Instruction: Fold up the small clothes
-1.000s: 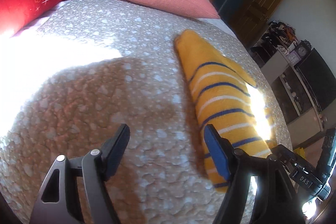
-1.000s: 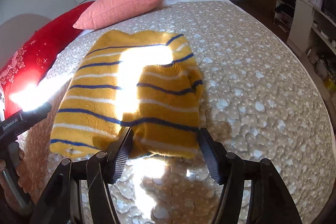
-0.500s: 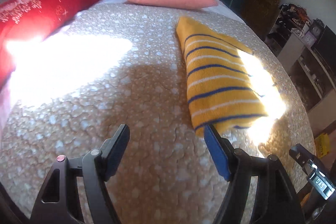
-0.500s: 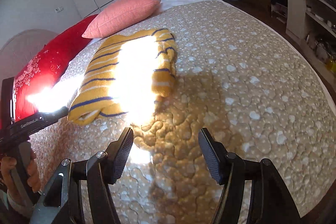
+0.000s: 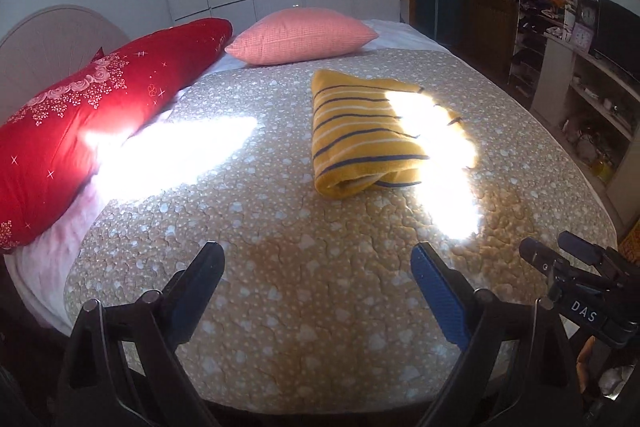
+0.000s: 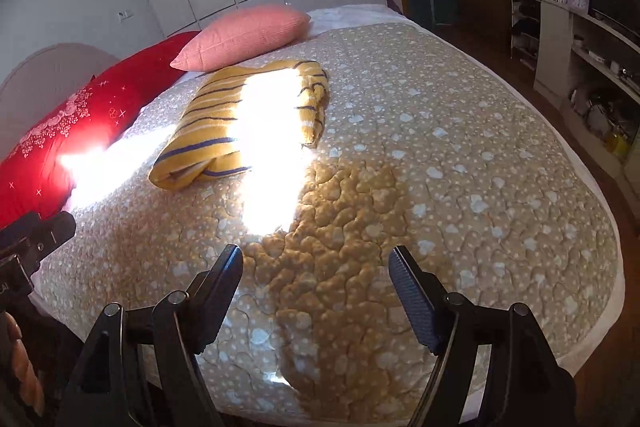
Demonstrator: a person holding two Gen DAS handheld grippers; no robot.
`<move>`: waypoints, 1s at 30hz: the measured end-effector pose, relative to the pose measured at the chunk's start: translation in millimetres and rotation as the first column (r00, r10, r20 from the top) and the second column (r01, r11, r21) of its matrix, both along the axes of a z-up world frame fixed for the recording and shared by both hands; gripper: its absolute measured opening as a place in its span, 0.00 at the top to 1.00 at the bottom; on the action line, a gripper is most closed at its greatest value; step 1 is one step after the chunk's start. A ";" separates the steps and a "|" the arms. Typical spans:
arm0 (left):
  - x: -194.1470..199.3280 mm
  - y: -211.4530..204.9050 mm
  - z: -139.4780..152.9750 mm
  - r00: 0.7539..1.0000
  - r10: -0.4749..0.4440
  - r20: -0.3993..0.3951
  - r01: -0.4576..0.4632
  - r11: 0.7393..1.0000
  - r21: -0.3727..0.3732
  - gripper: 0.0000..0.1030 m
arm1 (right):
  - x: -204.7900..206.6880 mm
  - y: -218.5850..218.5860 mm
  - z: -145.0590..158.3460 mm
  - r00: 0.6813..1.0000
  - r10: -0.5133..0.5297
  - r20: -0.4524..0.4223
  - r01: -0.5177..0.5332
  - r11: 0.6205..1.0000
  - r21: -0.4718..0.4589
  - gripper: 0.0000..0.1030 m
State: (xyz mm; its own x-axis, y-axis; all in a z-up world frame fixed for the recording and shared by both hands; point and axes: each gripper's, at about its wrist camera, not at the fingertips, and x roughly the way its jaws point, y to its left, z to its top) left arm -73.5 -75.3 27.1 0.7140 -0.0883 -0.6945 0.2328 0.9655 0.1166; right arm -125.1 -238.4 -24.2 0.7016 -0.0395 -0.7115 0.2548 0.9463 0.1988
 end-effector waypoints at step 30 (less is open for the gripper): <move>-20.1 7.8 9.3 1.000 0.012 0.014 -0.012 0.999 0.039 0.09 | -7.2 6.5 8.0 1.000 0.001 -0.014 -0.001 1.000 0.007 0.15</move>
State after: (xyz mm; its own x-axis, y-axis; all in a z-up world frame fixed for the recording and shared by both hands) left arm -93.5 -67.5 36.3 0.7242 -0.0527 -0.6876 0.2191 0.9630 0.1570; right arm -132.4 -232.0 -16.2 0.6918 -0.0342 -0.7213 0.2569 0.9452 0.2016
